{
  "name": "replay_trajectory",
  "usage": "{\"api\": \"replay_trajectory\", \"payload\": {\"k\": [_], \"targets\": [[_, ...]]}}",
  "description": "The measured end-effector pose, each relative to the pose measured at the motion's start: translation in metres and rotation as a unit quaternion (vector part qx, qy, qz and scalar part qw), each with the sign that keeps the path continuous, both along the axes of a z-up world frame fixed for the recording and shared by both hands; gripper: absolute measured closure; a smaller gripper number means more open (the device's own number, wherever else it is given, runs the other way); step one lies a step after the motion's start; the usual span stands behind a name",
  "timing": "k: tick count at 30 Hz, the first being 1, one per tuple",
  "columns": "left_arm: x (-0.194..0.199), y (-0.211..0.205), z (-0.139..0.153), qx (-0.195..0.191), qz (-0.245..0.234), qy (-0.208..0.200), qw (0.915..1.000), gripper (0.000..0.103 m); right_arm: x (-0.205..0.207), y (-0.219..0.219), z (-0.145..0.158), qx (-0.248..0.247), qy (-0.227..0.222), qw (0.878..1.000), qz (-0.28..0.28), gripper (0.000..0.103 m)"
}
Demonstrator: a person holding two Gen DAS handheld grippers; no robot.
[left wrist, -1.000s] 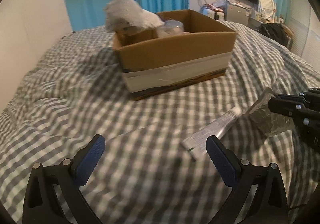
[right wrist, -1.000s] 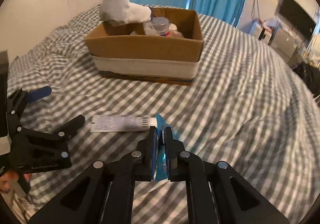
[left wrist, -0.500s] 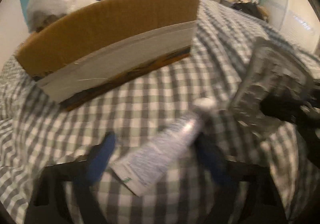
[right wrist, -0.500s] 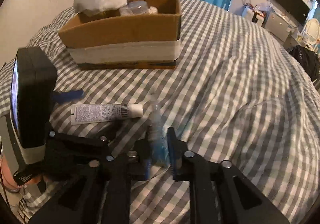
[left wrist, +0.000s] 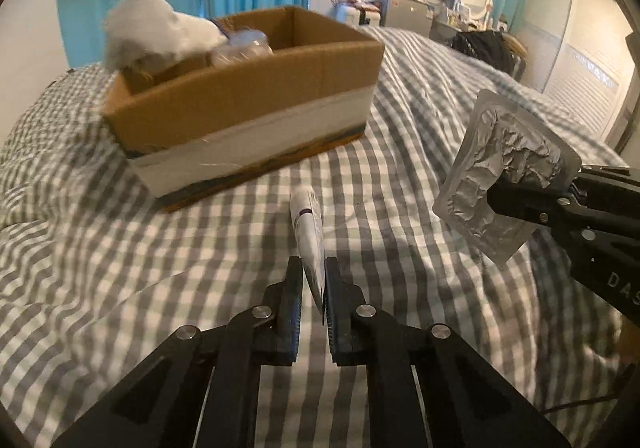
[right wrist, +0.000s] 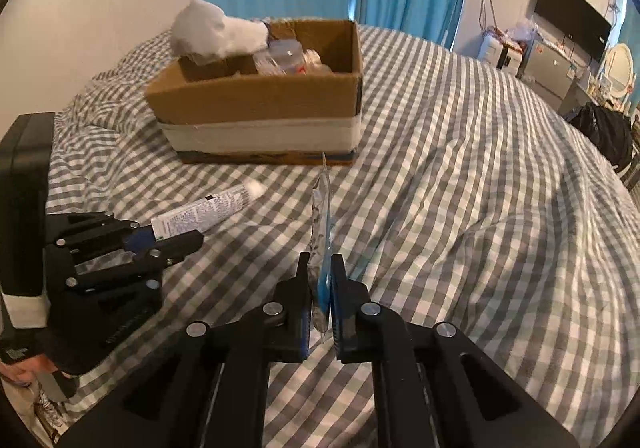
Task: Organize objects
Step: 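Carry tube and blister pack into the box and open both tools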
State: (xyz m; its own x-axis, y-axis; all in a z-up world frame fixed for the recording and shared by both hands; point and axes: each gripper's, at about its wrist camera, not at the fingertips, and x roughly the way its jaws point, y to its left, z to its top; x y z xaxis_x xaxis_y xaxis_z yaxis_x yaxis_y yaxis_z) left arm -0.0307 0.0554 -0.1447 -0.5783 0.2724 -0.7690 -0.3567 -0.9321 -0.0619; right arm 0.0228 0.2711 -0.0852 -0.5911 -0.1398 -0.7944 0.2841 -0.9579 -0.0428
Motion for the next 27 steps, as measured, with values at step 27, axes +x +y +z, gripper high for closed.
{"api": "replay_trajectory", "payload": {"k": [27], "targets": [[-0.017, -0.053, 0.186, 0.063, 0.07, 0.161, 0.9825, 0.094, 0.002, -0.03, 0.156, -0.03, 0.154, 0.986, 0.056, 0.095]]}}
